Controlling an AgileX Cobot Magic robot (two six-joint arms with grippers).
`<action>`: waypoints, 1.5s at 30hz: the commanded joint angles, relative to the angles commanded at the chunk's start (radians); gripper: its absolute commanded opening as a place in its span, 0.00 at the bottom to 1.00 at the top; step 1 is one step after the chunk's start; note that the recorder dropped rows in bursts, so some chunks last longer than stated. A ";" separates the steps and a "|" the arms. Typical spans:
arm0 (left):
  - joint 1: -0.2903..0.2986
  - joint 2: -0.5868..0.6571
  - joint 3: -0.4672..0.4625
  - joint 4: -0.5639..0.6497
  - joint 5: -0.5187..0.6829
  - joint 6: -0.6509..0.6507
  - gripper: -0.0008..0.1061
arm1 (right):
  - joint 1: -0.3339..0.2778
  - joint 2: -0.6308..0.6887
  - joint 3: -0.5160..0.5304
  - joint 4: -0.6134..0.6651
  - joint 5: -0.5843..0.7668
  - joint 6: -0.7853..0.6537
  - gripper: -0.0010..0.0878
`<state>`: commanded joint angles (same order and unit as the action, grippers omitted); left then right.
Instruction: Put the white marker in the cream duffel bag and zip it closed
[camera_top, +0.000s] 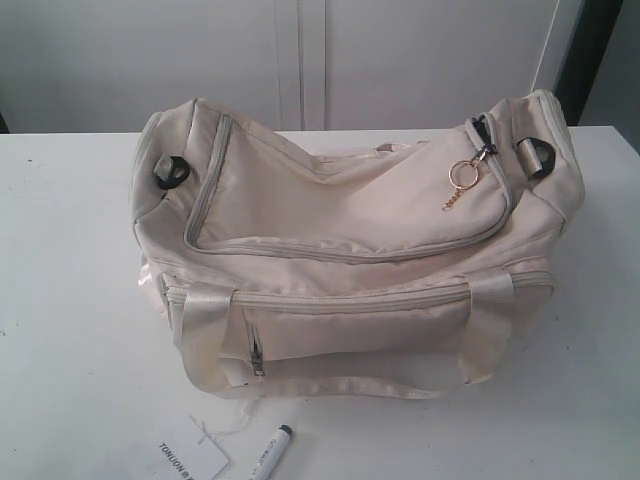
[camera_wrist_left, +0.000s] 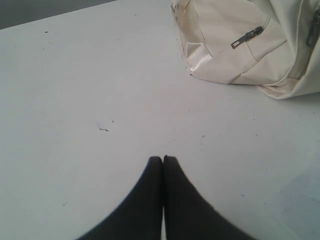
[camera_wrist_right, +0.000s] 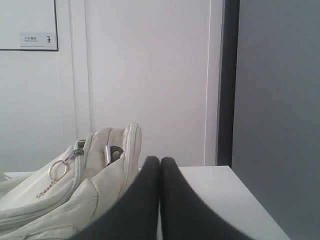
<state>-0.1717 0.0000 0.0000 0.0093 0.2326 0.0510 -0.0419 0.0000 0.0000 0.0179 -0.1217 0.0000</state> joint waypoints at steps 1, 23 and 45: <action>0.000 0.000 0.000 0.000 0.000 0.000 0.01 | 0.000 0.000 0.000 0.000 0.000 0.000 0.01; 0.000 0.000 0.000 0.000 0.000 0.000 0.01 | 0.000 0.000 0.000 0.000 -0.294 0.000 0.01; 0.000 0.000 0.000 0.000 0.000 0.000 0.01 | 0.000 0.000 -0.183 0.000 0.105 0.000 0.01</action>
<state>-0.1717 0.0000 0.0000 0.0093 0.2326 0.0510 -0.0419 0.0000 -0.1828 0.0179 -0.0168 0.0000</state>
